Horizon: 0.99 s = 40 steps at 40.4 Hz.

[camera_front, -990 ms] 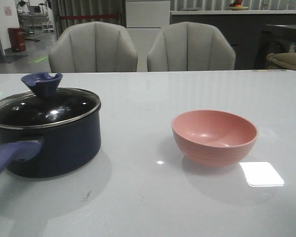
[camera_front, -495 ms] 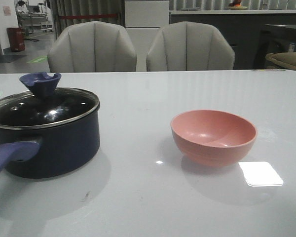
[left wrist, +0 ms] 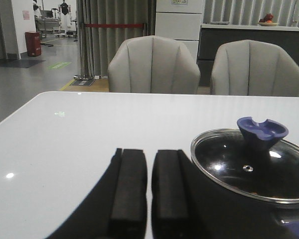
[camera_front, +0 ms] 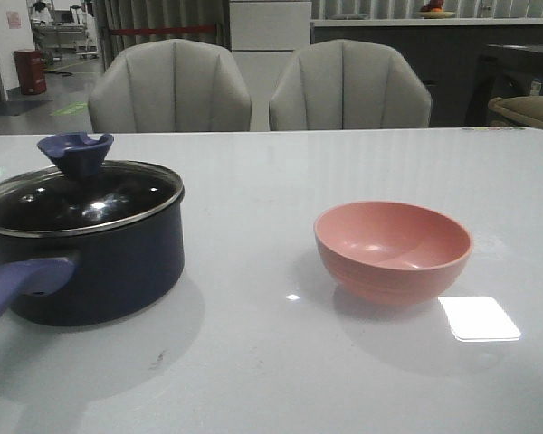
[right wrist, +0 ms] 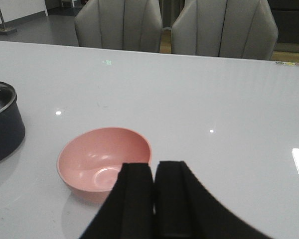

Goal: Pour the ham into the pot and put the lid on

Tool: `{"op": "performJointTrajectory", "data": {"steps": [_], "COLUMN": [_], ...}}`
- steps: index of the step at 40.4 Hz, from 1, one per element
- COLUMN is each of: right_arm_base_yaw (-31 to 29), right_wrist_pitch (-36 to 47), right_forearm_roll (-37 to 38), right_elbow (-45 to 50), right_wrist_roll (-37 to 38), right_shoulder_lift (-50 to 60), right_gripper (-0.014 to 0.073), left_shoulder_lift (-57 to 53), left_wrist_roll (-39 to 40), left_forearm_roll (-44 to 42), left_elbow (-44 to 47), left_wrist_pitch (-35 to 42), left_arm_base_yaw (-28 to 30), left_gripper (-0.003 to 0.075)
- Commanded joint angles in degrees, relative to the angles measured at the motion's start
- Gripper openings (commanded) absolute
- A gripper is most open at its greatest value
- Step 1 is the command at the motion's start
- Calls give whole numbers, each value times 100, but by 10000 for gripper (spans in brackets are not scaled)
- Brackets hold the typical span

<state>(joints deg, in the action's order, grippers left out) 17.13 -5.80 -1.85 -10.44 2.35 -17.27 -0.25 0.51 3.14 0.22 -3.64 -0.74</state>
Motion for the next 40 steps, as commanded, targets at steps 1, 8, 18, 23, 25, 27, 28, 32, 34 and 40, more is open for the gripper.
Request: {"op": "performJointTrajectory", "data": {"steps": [1,8,18,23,25,27,28,32,34,40], "right_arm_base_yaw": [-21,-21,-21,-31,-54,-142,-194,-577,-763,-1048], "right_wrist_pitch": [467,467,499,532,580,627,649,613,580,645], "right_forearm_roll": [5,5,5,66,185,283,283,283,265,264], "right_elbow": [-147,-147,-147,-107,-38,25,73,263,348,669], "right_wrist_roll": [-53,-53,-53,-128,-313,-504,-557,-570,-558,-558], "right_shoulder_lift": [-26,-26,-26,-26,41,151,226,597,837,1555], "right_gripper": [147,147,147,147,147,147,147,147,147,147], "left_shoulder_lift": [-104,-104,-104,-104,-104,-104,-104,-104,-104,-104], "left_wrist_roll": [70,70,70,70,70,70,70,70,70,70], "left_forearm_roll": [51,51,51,51,51,51,51,51,51,51], "left_elbow": [134,134,134,134,134,134,134,134,134,134], "left_wrist_pitch": [487,487,487,487,487,487,487,487,487,487], "left_arm_base_yaw": [14,14,14,14,14,14,14,14,14,14], "left_gripper": [134,134,134,134,134,134,134,134,134,134]}}
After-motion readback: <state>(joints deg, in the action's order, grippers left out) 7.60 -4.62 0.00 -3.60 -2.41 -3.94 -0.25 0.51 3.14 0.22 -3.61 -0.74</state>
